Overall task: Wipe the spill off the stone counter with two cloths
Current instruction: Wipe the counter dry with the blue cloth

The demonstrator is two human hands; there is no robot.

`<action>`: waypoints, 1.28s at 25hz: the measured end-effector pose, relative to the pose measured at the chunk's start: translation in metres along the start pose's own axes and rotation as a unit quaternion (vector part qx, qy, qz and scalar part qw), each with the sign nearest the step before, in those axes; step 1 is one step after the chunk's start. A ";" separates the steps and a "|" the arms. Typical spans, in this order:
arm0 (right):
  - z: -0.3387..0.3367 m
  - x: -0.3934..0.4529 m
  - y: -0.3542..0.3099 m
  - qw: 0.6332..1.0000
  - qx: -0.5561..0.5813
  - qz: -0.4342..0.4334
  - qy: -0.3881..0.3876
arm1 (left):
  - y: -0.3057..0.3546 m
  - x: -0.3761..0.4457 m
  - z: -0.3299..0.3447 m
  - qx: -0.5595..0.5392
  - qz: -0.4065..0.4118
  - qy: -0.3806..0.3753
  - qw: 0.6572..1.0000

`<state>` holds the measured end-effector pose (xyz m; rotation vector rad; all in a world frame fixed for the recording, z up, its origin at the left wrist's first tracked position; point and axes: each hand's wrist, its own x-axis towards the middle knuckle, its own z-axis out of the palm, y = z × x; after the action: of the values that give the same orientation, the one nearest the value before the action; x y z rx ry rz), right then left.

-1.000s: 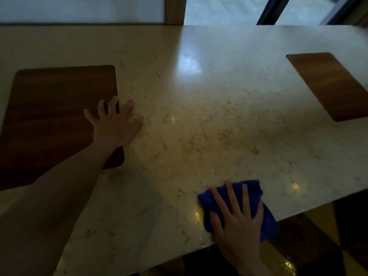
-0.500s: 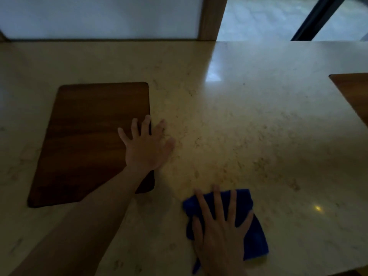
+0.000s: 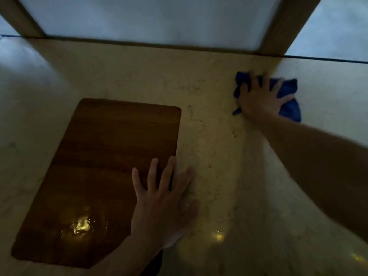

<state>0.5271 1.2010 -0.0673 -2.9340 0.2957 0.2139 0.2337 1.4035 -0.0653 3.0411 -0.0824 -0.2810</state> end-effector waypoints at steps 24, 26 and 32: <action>0.044 -0.528 0.117 0.917 -0.058 -0.381 -0.105 | 0.064 -0.257 0.011 -0.294 -0.061 0.081 0.950; 0.055 -0.572 0.135 0.930 -0.057 -0.335 -0.142 | 0.079 -0.305 0.023 -0.229 -0.057 0.054 0.970; 0.002 -0.567 0.149 0.925 -0.051 -0.301 -0.226 | 0.104 -0.350 0.031 -0.087 -0.075 -0.013 0.993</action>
<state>-0.0546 1.1619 -0.0034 -2.7916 -0.6870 0.7988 -0.1200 1.3190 -0.0233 2.8747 0.1604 -0.3197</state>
